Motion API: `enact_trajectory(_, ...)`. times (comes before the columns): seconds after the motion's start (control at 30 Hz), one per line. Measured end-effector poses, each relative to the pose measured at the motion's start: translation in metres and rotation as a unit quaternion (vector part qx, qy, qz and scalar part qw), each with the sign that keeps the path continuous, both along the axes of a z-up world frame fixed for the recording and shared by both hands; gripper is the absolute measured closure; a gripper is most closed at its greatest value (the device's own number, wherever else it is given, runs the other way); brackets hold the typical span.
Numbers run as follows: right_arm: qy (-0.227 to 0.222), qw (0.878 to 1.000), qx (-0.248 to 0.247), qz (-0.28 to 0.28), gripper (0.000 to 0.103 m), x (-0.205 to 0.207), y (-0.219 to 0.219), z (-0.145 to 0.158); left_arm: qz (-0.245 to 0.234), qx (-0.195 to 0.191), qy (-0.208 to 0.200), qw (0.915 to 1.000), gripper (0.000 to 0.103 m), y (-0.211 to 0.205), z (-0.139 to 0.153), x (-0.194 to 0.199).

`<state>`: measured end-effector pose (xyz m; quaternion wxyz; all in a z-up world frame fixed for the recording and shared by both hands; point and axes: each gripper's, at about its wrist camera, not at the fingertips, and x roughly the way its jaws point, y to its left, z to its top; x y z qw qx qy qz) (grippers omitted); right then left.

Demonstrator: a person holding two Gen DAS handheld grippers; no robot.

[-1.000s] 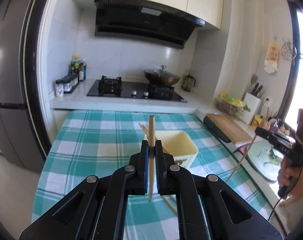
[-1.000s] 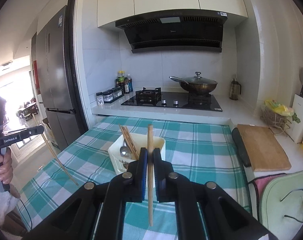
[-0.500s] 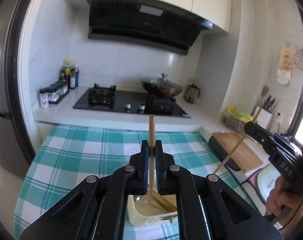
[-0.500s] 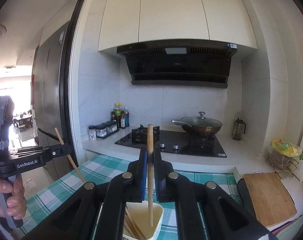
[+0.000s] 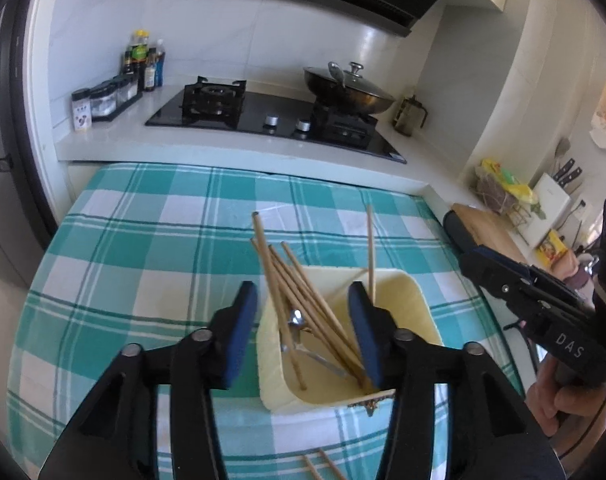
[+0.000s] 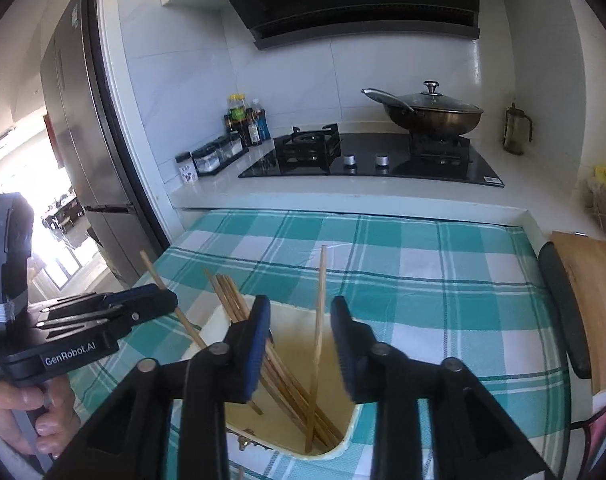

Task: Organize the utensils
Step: 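Lower both chopsticks into the cream caddy and open both tools, then move both open tools back over the last two chopsticks on the cloth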

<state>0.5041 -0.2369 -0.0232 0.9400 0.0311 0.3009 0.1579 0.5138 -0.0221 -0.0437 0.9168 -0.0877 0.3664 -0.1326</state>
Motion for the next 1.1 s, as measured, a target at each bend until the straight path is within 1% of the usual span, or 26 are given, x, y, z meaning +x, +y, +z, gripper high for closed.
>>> enact_trajectory(0.07, -0.010, 1.000, 0.003, 0.003, 0.067, -0.015, -0.003, 0.006, -0.007, 0.018, 0.005, 0.9998, 0.041, 0.008, 0.003, -0.015)
enact_trajectory(0.1, -0.013, 1.000, -0.004, 0.003, 0.067, -0.027, -0.006, 0.007, -0.013, 0.028, 0.015, 0.9994, 0.035, 0.012, 0.001, -0.024)
enact_trajectory(0.13, -0.013, 1.000, -0.011, 0.003, 0.067, -0.037, -0.009, 0.008, -0.019, 0.038, 0.029, 0.9987, 0.032, 0.017, -0.003, -0.034)
enact_trajectory(0.17, -0.011, 1.000, -0.018, 0.005, 0.067, -0.048, -0.013, 0.005, -0.025, 0.047, 0.045, 0.9976, 0.027, 0.023, -0.012, -0.048)
enact_trajectory(0.2, -0.007, 1.000, -0.023, 0.009, 0.064, -0.060, -0.018, 0.001, -0.029, 0.053, 0.057, 0.9965, 0.023, 0.027, -0.021, -0.060)
enact_trajectory(0.23, -0.002, 1.000, -0.029, 0.010, 0.062, -0.073, -0.024, -0.005, -0.031, 0.060, 0.071, 0.9952, 0.021, 0.032, -0.033, -0.074)
enact_trajectory(0.27, 0.005, 0.999, -0.036, 0.010, 0.059, -0.089, -0.031, -0.017, -0.031, 0.067, 0.087, 0.9935, 0.020, 0.036, -0.051, -0.091)
enact_trajectory(0.37, 0.049, 0.996, -0.079, -0.005, 0.058, -0.137, -0.050, -0.075, -0.017, 0.079, 0.114, 0.9902, 0.020, 0.039, -0.100, -0.134)
enact_trajectory(0.43, 0.083, 0.991, -0.103, -0.019, 0.058, -0.165, -0.060, -0.115, -0.005, 0.072, 0.113, 0.9910, 0.020, 0.037, -0.123, -0.156)
enact_trajectory(0.5, 0.104, 0.987, -0.120, -0.035, 0.058, -0.189, -0.068, -0.148, 0.010, 0.078, 0.107, 0.9911, 0.020, 0.030, -0.141, -0.171)
enact_trajectory(0.57, 0.114, 0.983, -0.136, -0.053, 0.058, -0.208, -0.073, -0.171, 0.021, 0.084, 0.100, 0.9912, 0.020, 0.022, -0.152, -0.179)
enact_trajectory(0.6, 0.116, 0.981, -0.140, -0.061, 0.058, -0.214, -0.075, -0.177, 0.025, 0.084, 0.097, 0.9914, 0.020, 0.019, -0.155, -0.182)
enact_trajectory(0.7, 0.118, 0.981, -0.133, -0.073, 0.058, -0.227, -0.079, -0.187, 0.026, 0.088, 0.104, 0.9904, 0.020, 0.011, -0.167, -0.182)
enact_trajectory(0.8, 0.115, 0.981, -0.130, -0.084, 0.058, -0.229, -0.080, -0.189, 0.030, 0.112, 0.101, 0.9881, 0.019, 0.003, -0.174, -0.181)
enact_trajectory(0.83, 0.117, 0.981, -0.127, -0.087, 0.058, -0.229, -0.081, -0.190, 0.031, 0.124, 0.096, 0.9872, 0.017, 0.001, -0.176, -0.182)
enact_trajectory(0.9, 0.115, 0.982, -0.120, -0.092, 0.058, -0.230, -0.082, -0.191, 0.035, 0.140, 0.089, 0.9855, 0.007, -0.002, -0.180, -0.185)
enact_trajectory(0.97, 0.115, 0.982, -0.119, -0.093, 0.058, -0.229, -0.080, -0.192, 0.040, 0.132, 0.094, 0.9859, 0.004, 0.002, -0.181, -0.184)
enact_trajectory(1.1, 0.115, 0.981, -0.121, -0.095, 0.058, -0.228, -0.080, -0.193, 0.043, 0.136, 0.096, 0.9851, 0.002, 0.002, -0.183, -0.183)
